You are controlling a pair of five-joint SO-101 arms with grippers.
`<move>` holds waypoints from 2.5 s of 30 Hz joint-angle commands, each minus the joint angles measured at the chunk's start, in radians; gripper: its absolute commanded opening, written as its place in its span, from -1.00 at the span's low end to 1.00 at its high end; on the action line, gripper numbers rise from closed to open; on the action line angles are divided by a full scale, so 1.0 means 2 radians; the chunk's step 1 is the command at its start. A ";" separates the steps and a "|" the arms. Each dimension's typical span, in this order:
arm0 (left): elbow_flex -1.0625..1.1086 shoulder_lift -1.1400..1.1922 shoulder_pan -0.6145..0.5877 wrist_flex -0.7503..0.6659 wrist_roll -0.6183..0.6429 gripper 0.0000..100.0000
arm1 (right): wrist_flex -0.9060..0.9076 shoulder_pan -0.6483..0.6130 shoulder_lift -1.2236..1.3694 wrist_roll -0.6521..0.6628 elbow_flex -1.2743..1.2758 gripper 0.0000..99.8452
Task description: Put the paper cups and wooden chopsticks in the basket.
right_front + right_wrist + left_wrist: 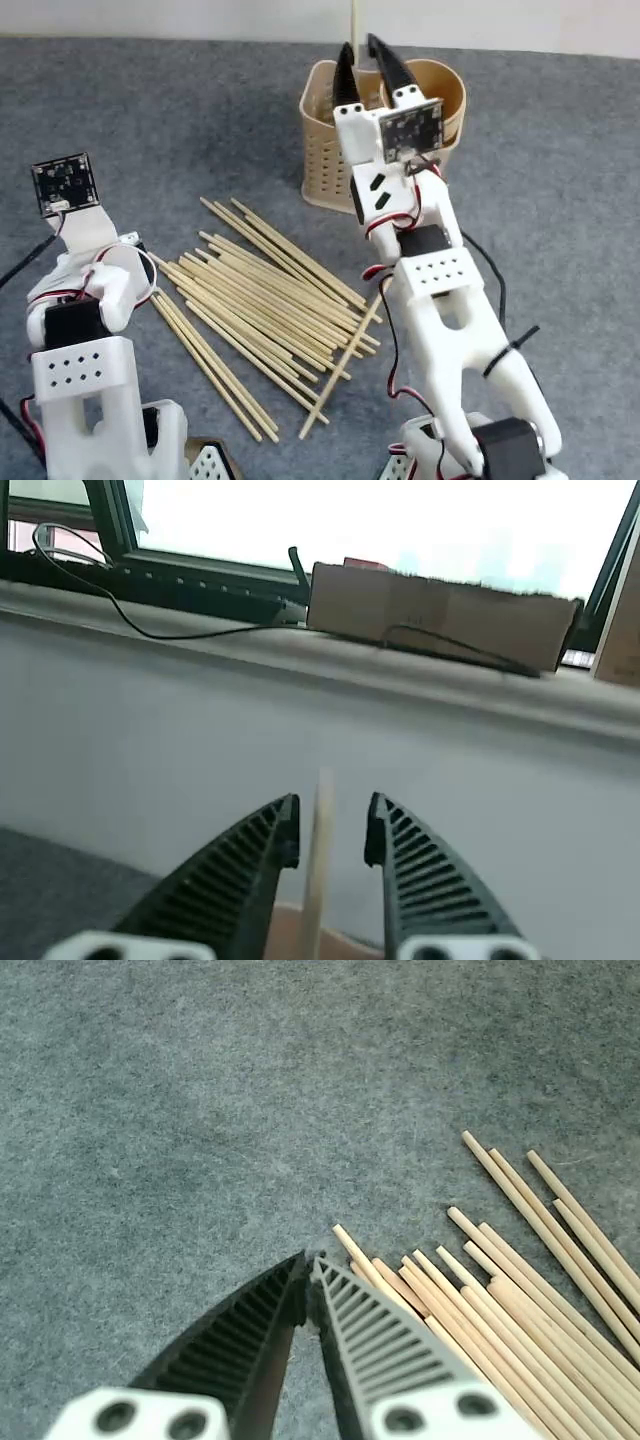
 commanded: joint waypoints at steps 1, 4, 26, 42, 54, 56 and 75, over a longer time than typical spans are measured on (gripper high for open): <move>-0.003 -0.010 -0.003 -0.009 0.002 -0.94 | 0.112 0.004 -0.070 -0.040 -0.046 -0.74; -0.003 -0.010 -0.003 -0.009 0.002 -0.94 | 0.204 0.004 -0.112 -0.054 -0.063 -0.74; -0.001 -0.010 -0.003 -0.009 0.002 -0.94 | 0.531 0.004 -0.362 -0.057 0.146 -0.74; 0.027 -0.010 -0.003 -0.057 0.002 -0.94 | 0.571 0.002 -0.482 -0.112 0.324 -0.74; 0.027 -0.010 -0.003 -0.056 0.002 -0.94 | 0.669 0.004 -0.397 -0.125 0.241 -0.73; 0.027 -0.010 -0.003 -0.056 0.002 -0.94 | 0.674 0.004 -0.352 -0.148 0.218 -0.73; 0.027 -0.010 -0.003 -0.057 0.002 -0.94 | 0.671 0.065 -0.015 -0.219 0.118 -0.73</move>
